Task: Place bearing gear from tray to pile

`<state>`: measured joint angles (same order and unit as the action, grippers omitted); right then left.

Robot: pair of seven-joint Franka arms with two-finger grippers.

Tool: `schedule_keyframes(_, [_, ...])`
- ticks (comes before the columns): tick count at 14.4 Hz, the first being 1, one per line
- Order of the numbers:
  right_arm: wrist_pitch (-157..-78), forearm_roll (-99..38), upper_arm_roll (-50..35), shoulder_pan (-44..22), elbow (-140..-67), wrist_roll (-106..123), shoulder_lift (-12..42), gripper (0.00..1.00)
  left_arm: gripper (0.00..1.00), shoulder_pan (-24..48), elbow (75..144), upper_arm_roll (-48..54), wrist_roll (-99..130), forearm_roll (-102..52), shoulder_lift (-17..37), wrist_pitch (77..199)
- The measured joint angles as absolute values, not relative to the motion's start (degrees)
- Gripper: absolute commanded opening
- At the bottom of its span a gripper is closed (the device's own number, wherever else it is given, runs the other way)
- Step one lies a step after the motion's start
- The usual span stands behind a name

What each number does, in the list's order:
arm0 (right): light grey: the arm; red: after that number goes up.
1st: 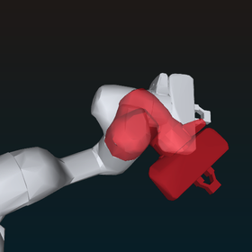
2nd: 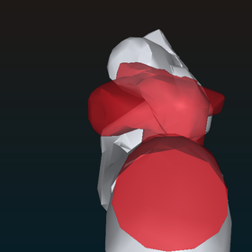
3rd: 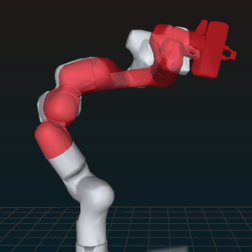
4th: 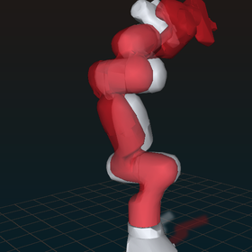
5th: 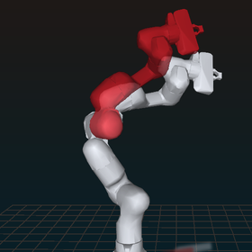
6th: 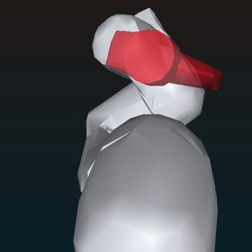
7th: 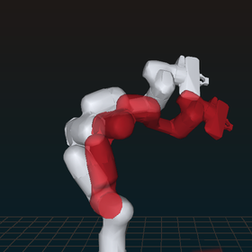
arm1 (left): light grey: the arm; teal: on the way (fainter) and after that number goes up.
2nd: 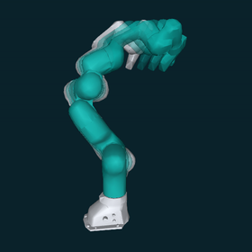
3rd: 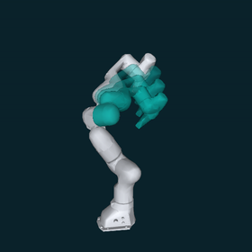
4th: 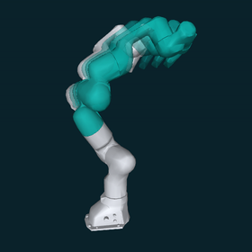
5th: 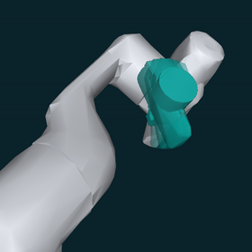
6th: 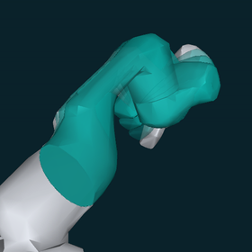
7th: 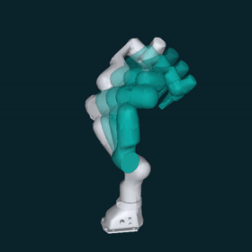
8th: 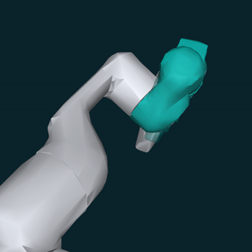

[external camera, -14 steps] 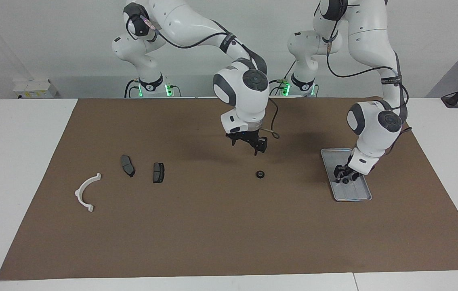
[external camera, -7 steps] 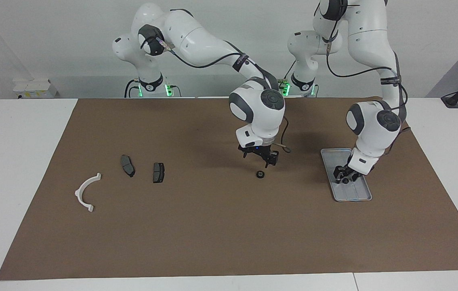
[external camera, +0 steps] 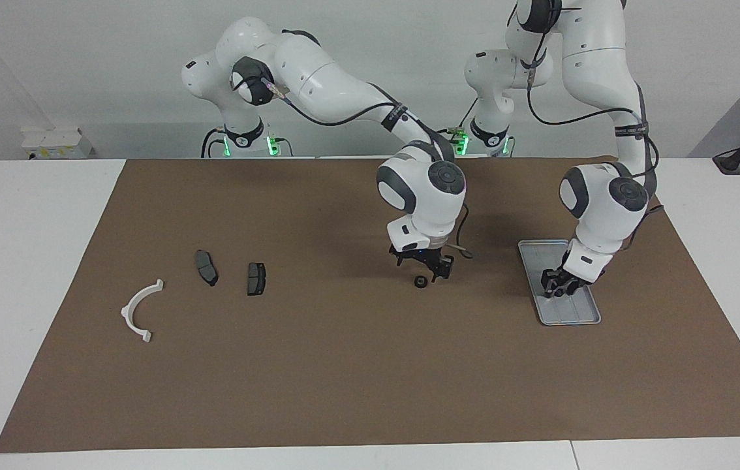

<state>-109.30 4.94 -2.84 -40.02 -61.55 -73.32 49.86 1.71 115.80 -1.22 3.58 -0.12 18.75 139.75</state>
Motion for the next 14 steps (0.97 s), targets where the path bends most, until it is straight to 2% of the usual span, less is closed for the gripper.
schedule_keyframes(2, [-109.4, 5.4, -2.7, -40.9, -61.4, -73.3, 50.6, 1.0, 0.57, 1.7, 115.8, -1.2, 3.6, -0.1, 18.8, 139.8])
schedule_keyframes(4, [-109.9, 5.6, -2.6, -41.7, -61.4, -73.5, 51.0, 1.0, 0.46, 1.7, 115.8, -1.2, 3.6, -0.1, 18.7, 139.8])
schedule_keyframes(6, [-110.4, 5.6, -2.5, -41.7, -61.4, -73.5, 51.2, 1.0, 0.27, 1.7, 115.7, -1.1, 3.6, -0.2, 18.7, 139.8])
schedule_keyframes(8, [-110.9, 5.6, -2.3, -41.3, -61.4, -73.5, 51.3, 0.97, 0.0, 1.7, 115.6, -1.1, 3.7, -0.2, 18.7, 139.8])
schedule_keyframes(12, [-113.5, 5.2, -2.3, -40.6, -61.4, -73.6, 51.7, 0.95, 0.01, 1.7, 115.6, -1.0, 8.1, -0.4, 18.6, 139.8])
schedule_keyframes(13, [-113.6, 5.0, -2.3, -40.7, -61.4, -73.6, 51.8, 0.92, 0.05, 1.7, 115.6, -1.0, 9.5, -0.4, 18.6, 139.8])
schedule_keyframes(14, [-113.7, 4.9, -2.3, -40.7, -61.4, -73.6, 51.9, 0.89, 0.0, 1.7, 115.6, -1.0, 10.0, -0.4, 18.6, 139.8])
